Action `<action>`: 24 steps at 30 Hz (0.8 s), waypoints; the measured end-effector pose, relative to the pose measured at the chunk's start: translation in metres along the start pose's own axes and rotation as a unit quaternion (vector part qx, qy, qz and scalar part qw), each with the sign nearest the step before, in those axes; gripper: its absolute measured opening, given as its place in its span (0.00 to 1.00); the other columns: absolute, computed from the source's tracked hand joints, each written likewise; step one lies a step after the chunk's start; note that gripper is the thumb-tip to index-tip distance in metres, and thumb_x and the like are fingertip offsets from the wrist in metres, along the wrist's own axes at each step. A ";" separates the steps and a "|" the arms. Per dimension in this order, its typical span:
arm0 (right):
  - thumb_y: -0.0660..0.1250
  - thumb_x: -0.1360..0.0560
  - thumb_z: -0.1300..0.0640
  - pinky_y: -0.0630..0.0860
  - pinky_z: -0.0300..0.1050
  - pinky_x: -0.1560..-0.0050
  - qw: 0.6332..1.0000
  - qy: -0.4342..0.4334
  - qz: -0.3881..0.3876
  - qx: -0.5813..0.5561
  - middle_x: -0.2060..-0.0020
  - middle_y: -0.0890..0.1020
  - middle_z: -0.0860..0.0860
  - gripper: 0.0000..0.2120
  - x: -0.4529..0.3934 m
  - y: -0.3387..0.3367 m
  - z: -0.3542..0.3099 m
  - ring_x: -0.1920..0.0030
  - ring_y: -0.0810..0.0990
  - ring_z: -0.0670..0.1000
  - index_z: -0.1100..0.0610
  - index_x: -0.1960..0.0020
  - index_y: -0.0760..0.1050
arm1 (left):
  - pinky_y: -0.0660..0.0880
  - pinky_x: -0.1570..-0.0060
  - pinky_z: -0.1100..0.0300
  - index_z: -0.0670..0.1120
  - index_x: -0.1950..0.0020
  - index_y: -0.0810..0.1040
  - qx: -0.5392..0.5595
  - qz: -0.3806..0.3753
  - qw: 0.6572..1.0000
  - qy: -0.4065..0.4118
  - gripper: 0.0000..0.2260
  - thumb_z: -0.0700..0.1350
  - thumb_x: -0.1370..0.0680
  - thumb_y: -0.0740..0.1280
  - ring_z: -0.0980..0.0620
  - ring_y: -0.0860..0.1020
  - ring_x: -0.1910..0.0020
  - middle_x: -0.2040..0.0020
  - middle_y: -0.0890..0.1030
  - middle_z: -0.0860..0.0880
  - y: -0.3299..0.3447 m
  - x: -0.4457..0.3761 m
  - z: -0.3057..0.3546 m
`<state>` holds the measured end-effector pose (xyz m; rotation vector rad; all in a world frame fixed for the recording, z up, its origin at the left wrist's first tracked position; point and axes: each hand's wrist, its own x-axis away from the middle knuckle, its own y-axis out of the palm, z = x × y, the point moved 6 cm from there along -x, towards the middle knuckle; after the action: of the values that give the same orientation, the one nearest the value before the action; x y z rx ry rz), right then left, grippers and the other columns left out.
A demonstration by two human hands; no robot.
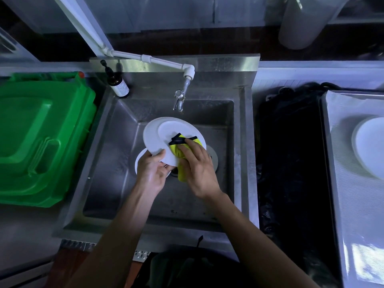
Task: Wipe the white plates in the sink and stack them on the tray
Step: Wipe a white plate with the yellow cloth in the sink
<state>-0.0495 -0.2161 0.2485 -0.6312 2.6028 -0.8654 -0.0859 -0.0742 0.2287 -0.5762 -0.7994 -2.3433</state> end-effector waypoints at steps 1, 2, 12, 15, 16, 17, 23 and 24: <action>0.58 0.17 0.55 0.65 0.57 0.29 1.000 0.016 -0.001 -0.005 0.26 0.69 0.53 0.19 0.000 -0.001 0.003 0.26 0.66 0.57 0.57 0.28 0.71 | 0.76 0.37 0.38 0.39 0.33 0.77 -0.001 -0.007 1.000 0.000 0.15 0.33 0.19 0.62 0.39 0.81 0.39 0.36 0.80 0.37 0.000 0.001 0.001; 0.57 0.17 0.56 0.64 0.58 0.28 0.999 0.036 -0.003 -0.009 0.25 0.68 0.53 0.19 0.000 -0.002 0.007 0.25 0.65 0.58 0.57 0.27 0.70 | 0.77 0.39 0.38 0.40 0.34 0.77 -0.003 -0.012 1.000 0.000 0.14 0.33 0.19 0.62 0.39 0.81 0.40 0.37 0.81 0.37 -0.001 0.001 0.002; 0.58 0.16 0.57 0.60 0.45 0.25 0.991 0.109 0.025 -0.075 0.24 0.67 0.53 0.19 -0.005 -0.004 0.040 0.26 0.64 0.53 0.56 0.26 0.70 | 0.81 0.49 0.41 0.46 0.41 0.84 -0.059 -0.103 0.993 -0.019 0.15 0.36 0.26 0.69 0.41 0.81 0.37 0.38 0.84 0.44 -0.017 -0.002 0.016; 0.58 0.16 0.58 0.57 0.37 0.26 0.987 0.127 0.026 -0.091 0.25 0.67 0.54 0.19 -0.012 -0.009 0.046 0.27 0.65 0.52 0.57 0.26 0.70 | 0.81 0.49 0.42 0.47 0.39 0.84 -0.078 -0.129 0.988 -0.025 0.18 0.39 0.29 0.72 0.43 0.82 0.38 0.38 0.83 0.45 -0.022 0.001 0.018; 0.58 0.17 0.59 0.58 0.39 0.25 0.985 0.137 0.030 -0.097 0.25 0.68 0.54 0.20 -0.015 -0.012 0.049 0.26 0.65 0.53 0.58 0.26 0.70 | 0.81 0.49 0.43 0.46 0.37 0.82 -0.084 -0.133 0.987 -0.031 0.20 0.38 0.29 0.72 0.43 0.82 0.39 0.38 0.83 0.45 -0.025 0.001 0.017; 0.58 0.17 0.59 0.60 0.42 0.24 0.983 0.147 0.034 -0.101 0.25 0.68 0.54 0.20 -0.018 -0.016 0.051 0.26 0.66 0.54 0.58 0.26 0.70 | 0.81 0.49 0.42 0.45 0.35 0.80 -0.092 -0.136 0.986 -0.037 0.21 0.38 0.28 0.71 0.43 0.82 0.39 0.38 0.83 0.45 -0.027 0.001 0.017; 0.57 0.16 0.59 0.64 0.52 0.25 0.980 0.167 0.029 -0.101 0.26 0.69 0.50 0.19 -0.030 -0.029 0.059 0.27 0.67 0.52 0.55 0.26 0.70 | 0.82 0.54 0.40 0.40 0.31 0.74 -0.133 -0.157 0.977 -0.057 0.23 0.36 0.26 0.67 0.38 0.82 0.40 0.37 0.82 0.40 -0.028 0.008 0.014; 0.57 0.16 0.59 0.64 0.52 0.25 0.981 0.166 0.029 -0.098 0.27 0.70 0.50 0.19 -0.032 -0.030 0.059 0.27 0.67 0.52 0.55 0.26 0.70 | 0.82 0.53 0.39 0.40 0.31 0.75 -0.143 -0.157 0.975 -0.060 0.23 0.36 0.27 0.67 0.36 0.81 0.39 0.36 0.81 0.39 -0.028 0.009 0.014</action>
<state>0.0124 -0.2497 0.2277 -0.4917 3.0178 -0.7567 -0.1076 -0.0502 0.2323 -0.7657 -0.6467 -2.7646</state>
